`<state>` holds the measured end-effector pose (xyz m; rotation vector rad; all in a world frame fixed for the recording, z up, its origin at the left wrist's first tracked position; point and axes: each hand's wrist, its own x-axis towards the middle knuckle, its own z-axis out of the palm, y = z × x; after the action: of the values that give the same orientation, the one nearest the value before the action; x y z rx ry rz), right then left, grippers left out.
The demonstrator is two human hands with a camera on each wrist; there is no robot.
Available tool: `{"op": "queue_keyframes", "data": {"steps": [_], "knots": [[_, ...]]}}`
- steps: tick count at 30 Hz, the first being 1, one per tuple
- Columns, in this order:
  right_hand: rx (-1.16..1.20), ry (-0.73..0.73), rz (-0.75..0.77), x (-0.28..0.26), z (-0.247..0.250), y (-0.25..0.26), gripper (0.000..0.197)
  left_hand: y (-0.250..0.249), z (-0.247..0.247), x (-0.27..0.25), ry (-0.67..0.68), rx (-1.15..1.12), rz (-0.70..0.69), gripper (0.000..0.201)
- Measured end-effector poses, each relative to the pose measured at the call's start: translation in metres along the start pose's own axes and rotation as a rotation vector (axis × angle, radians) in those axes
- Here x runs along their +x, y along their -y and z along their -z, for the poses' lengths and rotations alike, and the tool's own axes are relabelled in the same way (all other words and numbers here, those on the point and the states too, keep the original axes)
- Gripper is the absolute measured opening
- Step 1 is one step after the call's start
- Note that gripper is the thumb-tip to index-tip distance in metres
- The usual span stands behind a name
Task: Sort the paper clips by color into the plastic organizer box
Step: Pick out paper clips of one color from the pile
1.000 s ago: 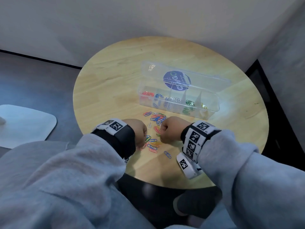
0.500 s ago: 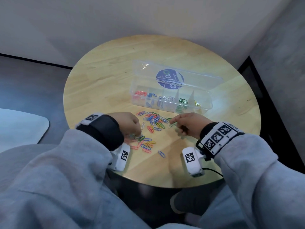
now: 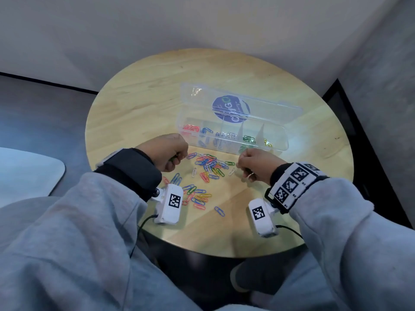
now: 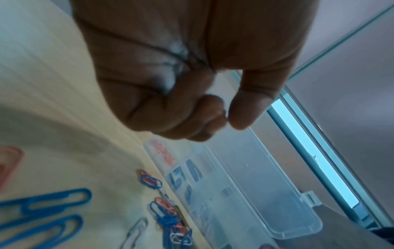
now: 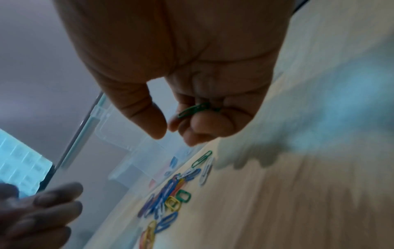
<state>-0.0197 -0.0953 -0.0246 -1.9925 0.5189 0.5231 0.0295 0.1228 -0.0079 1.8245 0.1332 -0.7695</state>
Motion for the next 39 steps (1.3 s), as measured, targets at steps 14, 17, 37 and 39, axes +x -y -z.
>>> {"op": "queue_keyframes", "data": {"steps": [14,17,37,39], "knots": [[-0.894,-0.086,0.150,0.015,-0.012,0.009,0.010,0.016,-0.033,-0.005,0.067,1.017,-0.060,0.016],[-0.883,-0.052,0.145,0.017,-0.011,0.010,0.011,0.016,-0.034,-0.003,0.084,1.051,-0.049,0.020],[-0.253,0.146,0.032,0.001,0.001,0.011,0.024,0.001,-0.015,0.001,0.207,0.560,0.005,0.017],[-0.050,0.166,0.015,0.002,0.000,0.009,0.024,-0.003,-0.012,0.000,0.181,0.362,0.016,0.019]]}}
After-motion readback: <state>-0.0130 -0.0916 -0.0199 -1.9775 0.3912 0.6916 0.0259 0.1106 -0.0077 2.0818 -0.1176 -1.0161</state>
